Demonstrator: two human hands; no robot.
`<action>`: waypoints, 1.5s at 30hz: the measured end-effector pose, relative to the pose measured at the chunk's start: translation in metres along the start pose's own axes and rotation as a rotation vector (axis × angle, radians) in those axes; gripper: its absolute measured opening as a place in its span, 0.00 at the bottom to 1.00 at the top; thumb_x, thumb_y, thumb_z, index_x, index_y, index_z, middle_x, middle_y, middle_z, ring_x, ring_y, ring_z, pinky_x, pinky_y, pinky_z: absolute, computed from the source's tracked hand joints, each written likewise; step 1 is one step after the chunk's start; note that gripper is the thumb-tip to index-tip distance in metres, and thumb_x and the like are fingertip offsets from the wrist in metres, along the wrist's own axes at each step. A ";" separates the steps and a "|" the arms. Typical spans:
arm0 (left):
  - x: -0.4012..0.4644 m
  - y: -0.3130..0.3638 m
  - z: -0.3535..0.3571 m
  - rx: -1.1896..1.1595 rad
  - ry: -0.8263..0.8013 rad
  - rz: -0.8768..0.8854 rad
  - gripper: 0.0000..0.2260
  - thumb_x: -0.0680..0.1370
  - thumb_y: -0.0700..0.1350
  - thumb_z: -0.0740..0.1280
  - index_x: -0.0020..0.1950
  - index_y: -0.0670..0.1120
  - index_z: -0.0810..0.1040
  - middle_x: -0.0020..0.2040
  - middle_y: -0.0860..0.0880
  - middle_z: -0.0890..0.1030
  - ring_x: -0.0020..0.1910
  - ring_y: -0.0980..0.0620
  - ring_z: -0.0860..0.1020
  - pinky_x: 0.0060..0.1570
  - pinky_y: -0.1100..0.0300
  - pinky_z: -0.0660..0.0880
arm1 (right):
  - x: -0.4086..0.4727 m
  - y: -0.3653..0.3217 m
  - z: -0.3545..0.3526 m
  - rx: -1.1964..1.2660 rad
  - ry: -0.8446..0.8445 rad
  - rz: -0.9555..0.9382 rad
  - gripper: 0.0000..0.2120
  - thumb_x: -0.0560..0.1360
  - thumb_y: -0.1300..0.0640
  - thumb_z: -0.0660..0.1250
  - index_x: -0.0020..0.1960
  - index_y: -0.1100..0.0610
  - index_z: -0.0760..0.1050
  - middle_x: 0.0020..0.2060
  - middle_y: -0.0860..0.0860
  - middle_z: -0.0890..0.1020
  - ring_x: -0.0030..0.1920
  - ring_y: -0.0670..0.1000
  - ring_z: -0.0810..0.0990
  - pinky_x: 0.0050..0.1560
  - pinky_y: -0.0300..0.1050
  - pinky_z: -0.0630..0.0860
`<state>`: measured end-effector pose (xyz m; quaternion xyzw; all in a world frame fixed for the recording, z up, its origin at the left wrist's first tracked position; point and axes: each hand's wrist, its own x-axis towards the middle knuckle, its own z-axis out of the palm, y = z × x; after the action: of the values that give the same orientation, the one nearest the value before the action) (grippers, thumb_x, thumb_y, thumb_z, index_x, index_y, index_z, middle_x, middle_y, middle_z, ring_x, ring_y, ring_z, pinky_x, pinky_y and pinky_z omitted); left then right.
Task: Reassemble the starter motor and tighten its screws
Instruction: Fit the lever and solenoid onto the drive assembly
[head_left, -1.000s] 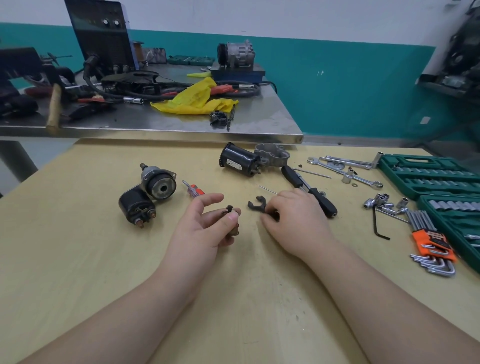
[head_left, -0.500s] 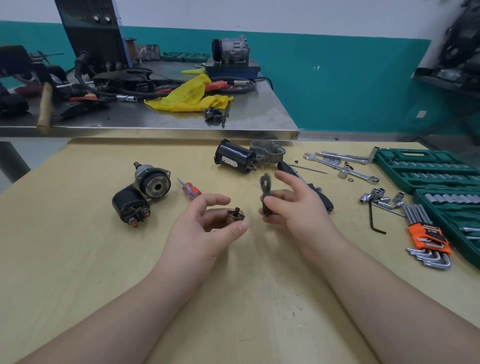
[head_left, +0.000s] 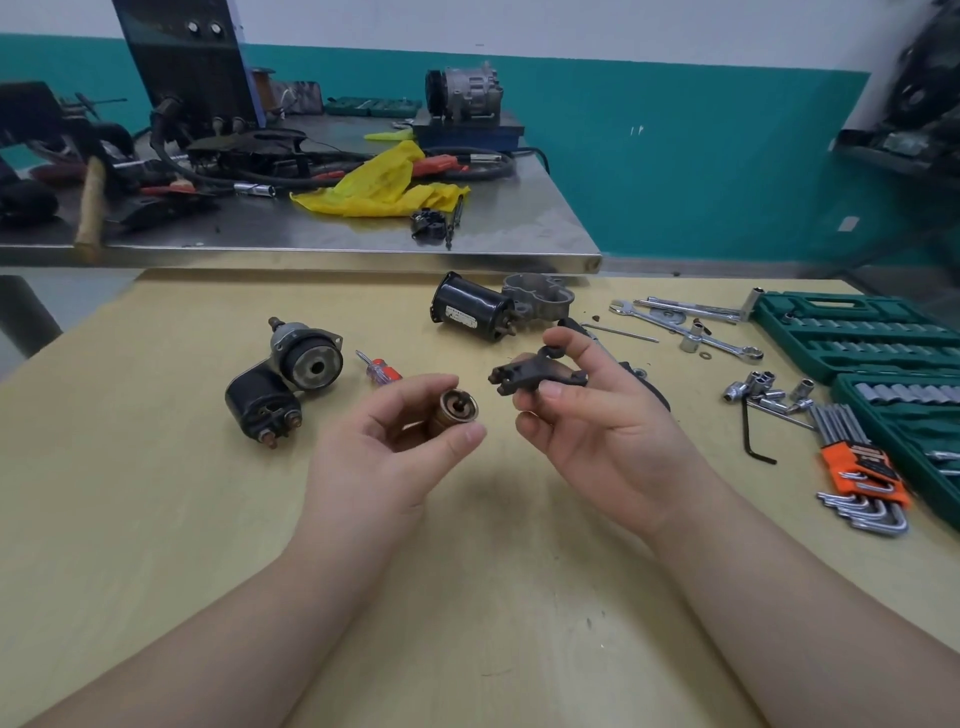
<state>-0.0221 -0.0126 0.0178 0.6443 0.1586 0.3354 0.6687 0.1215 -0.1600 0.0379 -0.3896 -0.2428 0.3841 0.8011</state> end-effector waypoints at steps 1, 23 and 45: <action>-0.001 0.000 0.000 0.008 0.024 0.034 0.21 0.66 0.44 0.86 0.57 0.55 0.89 0.50 0.49 0.89 0.51 0.50 0.87 0.59 0.51 0.84 | -0.001 0.000 0.000 -0.009 -0.013 -0.011 0.22 0.73 0.71 0.67 0.64 0.54 0.75 0.50 0.58 0.83 0.44 0.55 0.83 0.47 0.47 0.81; -0.001 -0.005 -0.001 0.098 0.020 0.236 0.16 0.67 0.47 0.84 0.52 0.52 0.85 0.50 0.49 0.88 0.50 0.47 0.86 0.55 0.52 0.82 | -0.013 0.004 0.018 -0.433 0.048 -0.296 0.21 0.74 0.70 0.69 0.63 0.54 0.75 0.51 0.54 0.87 0.44 0.58 0.86 0.48 0.51 0.84; 0.003 0.002 0.002 -0.075 0.033 -0.003 0.15 0.65 0.45 0.83 0.49 0.45 0.87 0.42 0.44 0.88 0.41 0.46 0.86 0.46 0.59 0.83 | -0.009 0.014 0.018 -0.373 0.172 -0.217 0.13 0.73 0.67 0.73 0.54 0.61 0.75 0.43 0.59 0.84 0.40 0.56 0.86 0.40 0.47 0.82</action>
<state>-0.0194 -0.0123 0.0201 0.6130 0.1578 0.3506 0.6902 0.0979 -0.1540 0.0364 -0.5337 -0.2809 0.2098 0.7695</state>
